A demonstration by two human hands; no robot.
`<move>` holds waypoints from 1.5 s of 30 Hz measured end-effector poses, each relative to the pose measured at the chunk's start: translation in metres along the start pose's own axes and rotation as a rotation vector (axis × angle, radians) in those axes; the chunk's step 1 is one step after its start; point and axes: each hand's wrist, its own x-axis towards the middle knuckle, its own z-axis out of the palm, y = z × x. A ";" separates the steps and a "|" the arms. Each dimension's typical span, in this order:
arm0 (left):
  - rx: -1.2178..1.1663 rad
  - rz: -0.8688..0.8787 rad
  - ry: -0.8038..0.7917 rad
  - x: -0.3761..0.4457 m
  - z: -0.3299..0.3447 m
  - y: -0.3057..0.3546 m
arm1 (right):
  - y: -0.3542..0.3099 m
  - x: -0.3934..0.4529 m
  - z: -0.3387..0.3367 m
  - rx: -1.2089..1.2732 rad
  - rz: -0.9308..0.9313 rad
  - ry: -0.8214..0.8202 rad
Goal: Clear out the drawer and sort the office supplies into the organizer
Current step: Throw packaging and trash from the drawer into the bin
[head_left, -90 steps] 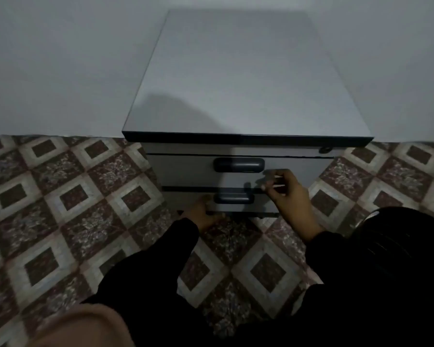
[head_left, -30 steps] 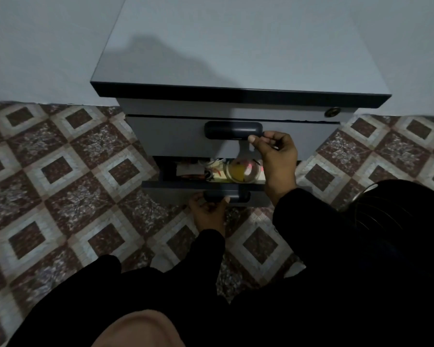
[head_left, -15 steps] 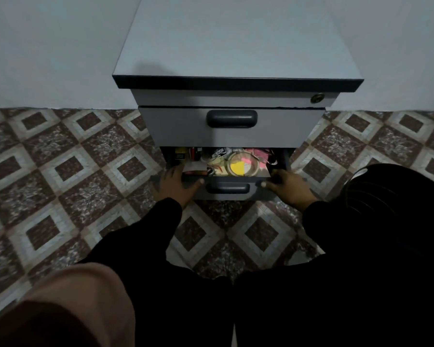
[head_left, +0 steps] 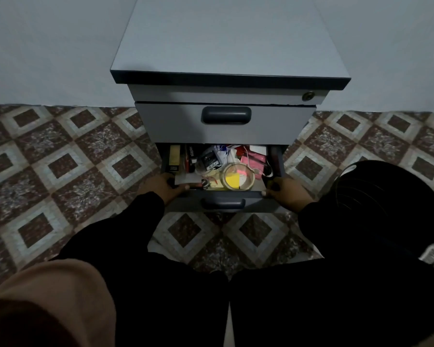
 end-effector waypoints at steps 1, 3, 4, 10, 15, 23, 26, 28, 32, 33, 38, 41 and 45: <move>0.019 -0.005 -0.012 -0.002 0.001 -0.002 | 0.004 -0.002 0.002 0.004 0.016 0.017; 0.055 -0.001 -0.057 -0.002 0.003 -0.009 | 0.011 -0.006 0.005 0.027 0.050 0.032; 0.056 -0.003 -0.081 -0.002 0.004 -0.013 | 0.014 -0.009 0.005 0.037 0.059 0.022; -0.049 -0.045 -0.176 -0.003 0.007 -0.030 | 0.028 -0.017 0.005 0.032 0.078 -0.121; -0.062 -0.019 -0.188 -0.013 0.007 -0.037 | 0.032 -0.027 0.004 0.092 0.058 -0.181; -0.087 -0.071 -0.235 -0.032 0.015 -0.051 | 0.048 -0.050 0.010 0.192 0.099 -0.202; -0.108 -0.079 -0.224 -0.040 0.019 -0.060 | 0.052 -0.059 0.014 0.212 0.102 -0.216; -0.091 -0.093 -0.240 -0.043 0.022 -0.064 | 0.054 -0.064 0.016 0.222 0.121 -0.231; -0.053 -0.125 -0.287 -0.048 0.025 -0.061 | 0.056 -0.070 0.023 0.216 0.141 -0.236; -0.043 -0.134 -0.296 -0.047 0.027 -0.061 | 0.056 -0.072 0.024 0.204 0.148 -0.239; 0.010 -0.157 -0.309 -0.047 0.035 -0.070 | 0.055 -0.080 0.029 0.188 0.174 -0.256; 0.027 -0.157 -0.324 -0.047 0.037 -0.073 | 0.057 -0.083 0.031 0.203 0.187 -0.256; 0.056 -0.146 -0.324 -0.047 0.039 -0.072 | 0.056 -0.085 0.030 0.220 0.193 -0.238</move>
